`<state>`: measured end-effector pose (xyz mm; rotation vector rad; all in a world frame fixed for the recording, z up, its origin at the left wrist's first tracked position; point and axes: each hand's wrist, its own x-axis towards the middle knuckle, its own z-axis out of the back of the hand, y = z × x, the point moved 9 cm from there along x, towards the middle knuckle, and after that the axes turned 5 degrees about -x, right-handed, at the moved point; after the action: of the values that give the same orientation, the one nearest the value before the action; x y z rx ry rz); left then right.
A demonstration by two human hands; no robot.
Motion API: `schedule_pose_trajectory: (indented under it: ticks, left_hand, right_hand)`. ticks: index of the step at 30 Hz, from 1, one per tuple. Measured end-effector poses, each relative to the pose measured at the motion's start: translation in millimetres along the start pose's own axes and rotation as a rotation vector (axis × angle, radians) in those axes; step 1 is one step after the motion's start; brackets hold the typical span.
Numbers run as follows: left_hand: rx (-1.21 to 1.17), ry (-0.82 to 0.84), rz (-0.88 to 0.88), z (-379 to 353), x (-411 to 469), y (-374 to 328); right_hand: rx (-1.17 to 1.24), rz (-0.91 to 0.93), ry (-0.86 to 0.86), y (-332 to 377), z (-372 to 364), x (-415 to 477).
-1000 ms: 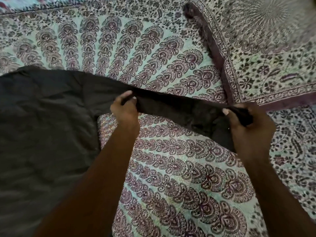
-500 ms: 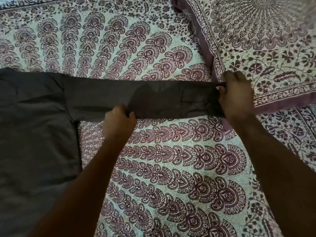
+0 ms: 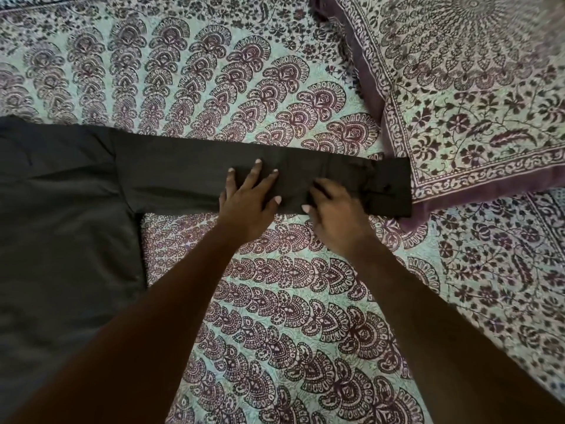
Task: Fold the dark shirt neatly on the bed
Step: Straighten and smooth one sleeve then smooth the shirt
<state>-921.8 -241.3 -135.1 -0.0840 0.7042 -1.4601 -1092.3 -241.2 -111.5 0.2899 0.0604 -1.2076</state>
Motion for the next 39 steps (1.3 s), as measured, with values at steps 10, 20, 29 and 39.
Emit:
schedule_pose_trajectory:
  ticks: [10, 20, 29, 39]
  left_hand:
    - [0.127, -0.633, 0.296, 115.7, -72.7, 171.0]
    - [0.199, -0.522, 0.473, 131.9, -110.6, 343.0]
    - [0.126, -0.561, 0.471, 115.5, -111.1, 362.8]
    - [0.086, -0.614, 0.484, 119.7, -112.0, 359.0]
  right_hand:
    - [0.015, -0.078, -0.138, 79.3, 16.4, 26.1]
    - [0.093, 0.233, -0.037, 302.0, -23.2, 83.4]
    - [-0.071, 0.42, 0.022, 443.3, -84.8, 159.3]
    - [-0.043, -0.257, -0.081, 288.5, -70.4, 173.4]
